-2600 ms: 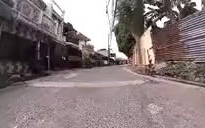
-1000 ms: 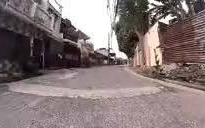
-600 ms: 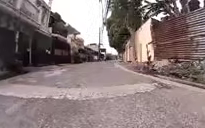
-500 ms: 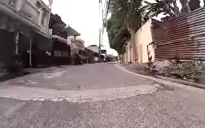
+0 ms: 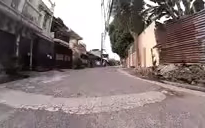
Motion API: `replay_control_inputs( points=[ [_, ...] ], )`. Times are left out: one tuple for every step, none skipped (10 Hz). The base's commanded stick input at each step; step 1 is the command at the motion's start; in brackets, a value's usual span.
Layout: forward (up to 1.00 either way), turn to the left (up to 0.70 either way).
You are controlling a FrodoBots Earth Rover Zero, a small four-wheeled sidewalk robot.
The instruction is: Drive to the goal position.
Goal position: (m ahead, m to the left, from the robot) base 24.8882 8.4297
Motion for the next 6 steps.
replay_control_inputs(
  points=[
    [0.5,0.02],
    [0.5,0.07],
    [0.5,0.07],
    [0.5,0.07],
    [0.5,0.07],
    [0.5,0.07]
  ],
)
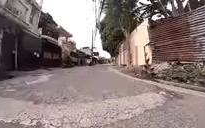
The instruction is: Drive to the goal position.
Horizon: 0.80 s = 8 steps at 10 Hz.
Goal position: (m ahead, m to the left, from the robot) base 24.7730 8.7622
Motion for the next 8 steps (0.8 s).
replay_control_inputs(
  points=[
    [0.5,0.07],
    [0.5,0.07],
    [0.5,0.07],
    [0.5,0.07],
    [0.5,0.07],
    [0.5,0.07],
    [0.5,0.07],
    [0.5,0.07]
  ],
)
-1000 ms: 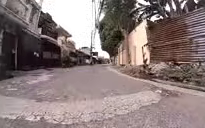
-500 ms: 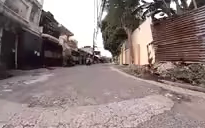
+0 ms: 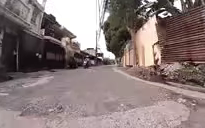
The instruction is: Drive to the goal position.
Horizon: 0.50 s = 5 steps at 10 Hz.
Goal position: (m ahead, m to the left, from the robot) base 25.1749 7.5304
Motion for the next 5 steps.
replay_control_inputs(
  points=[
    [0.5,0.07],
    [0.5,0.07],
    [0.5,0.03],
    [0.5,-0.02],
    [0.5,-0.02]
  ],
)
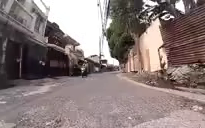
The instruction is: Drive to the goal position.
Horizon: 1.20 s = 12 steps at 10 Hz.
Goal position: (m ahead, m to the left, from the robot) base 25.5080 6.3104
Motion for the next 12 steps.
replay_control_inputs(
  points=[
    [0.5,0.0],
    [0.5,0.02],
    [0.5,-0.01],
    [0.5,0.01],
    [0.5,0.06],
    [0.5,0.07],
    [0.5,0.07],
    [0.5,0.07],
    [0.5,0.07],
    [0.5,0.07],
    [0.5,0.07],
    [0.5,0.07]
  ],
)
